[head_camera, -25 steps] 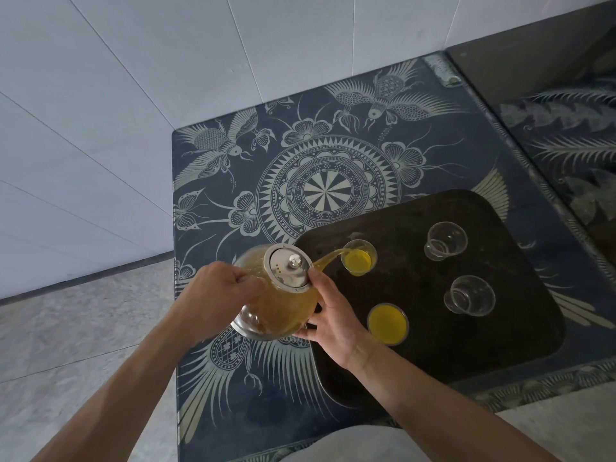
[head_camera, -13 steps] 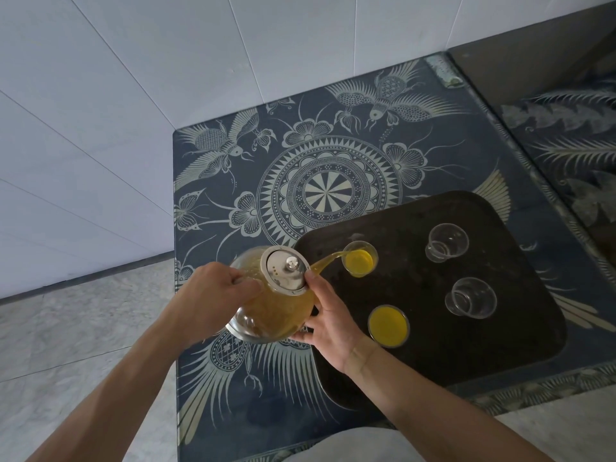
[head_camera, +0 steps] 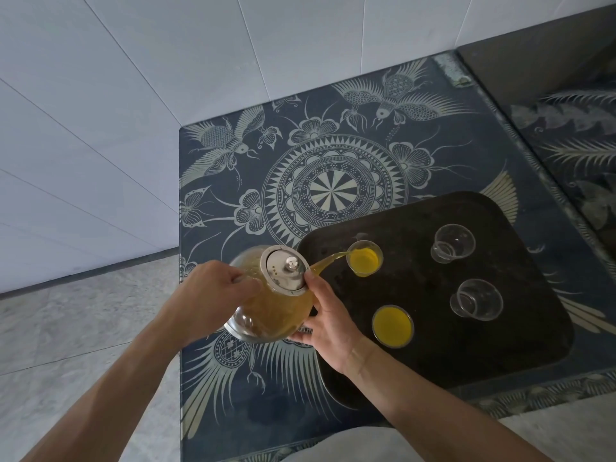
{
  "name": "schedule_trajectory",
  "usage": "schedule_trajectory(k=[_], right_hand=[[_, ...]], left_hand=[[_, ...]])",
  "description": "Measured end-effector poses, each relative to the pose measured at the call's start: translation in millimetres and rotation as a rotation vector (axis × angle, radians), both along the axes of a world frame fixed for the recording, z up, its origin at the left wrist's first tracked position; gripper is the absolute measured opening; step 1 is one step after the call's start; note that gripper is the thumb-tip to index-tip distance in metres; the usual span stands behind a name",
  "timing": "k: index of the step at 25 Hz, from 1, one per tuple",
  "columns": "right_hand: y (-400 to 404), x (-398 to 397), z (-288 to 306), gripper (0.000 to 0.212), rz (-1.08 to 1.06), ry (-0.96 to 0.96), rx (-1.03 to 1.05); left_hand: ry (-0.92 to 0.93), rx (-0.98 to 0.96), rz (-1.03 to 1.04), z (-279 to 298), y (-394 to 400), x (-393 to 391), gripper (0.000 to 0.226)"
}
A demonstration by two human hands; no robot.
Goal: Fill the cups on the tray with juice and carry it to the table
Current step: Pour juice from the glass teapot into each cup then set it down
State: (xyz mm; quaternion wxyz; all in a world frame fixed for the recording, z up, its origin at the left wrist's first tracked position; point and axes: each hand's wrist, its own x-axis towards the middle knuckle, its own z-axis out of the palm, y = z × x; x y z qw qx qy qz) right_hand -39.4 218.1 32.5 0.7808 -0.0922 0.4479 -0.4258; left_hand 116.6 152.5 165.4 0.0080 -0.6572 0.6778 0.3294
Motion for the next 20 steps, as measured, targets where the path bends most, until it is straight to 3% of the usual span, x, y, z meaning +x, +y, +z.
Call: schedule_trajectory(k=[8,15,20], right_hand=[[3.0,1.8,0.9,0.072,-0.017,-0.002,0.015],[4.9,3.3,2.3,0.087,-0.008,0.024,0.015],[5.5,2.3,0.3,0.085,-0.016,0.028,0.019]], left_hand=[[0.003,0.018,-0.003,-0.5,0.5,1.0,0.043],[-0.004,0.027,-0.001,0.0,2.0,0.7,0.042],[-0.008,0.052,0.007,0.3,2.1,-0.8,0.045]])
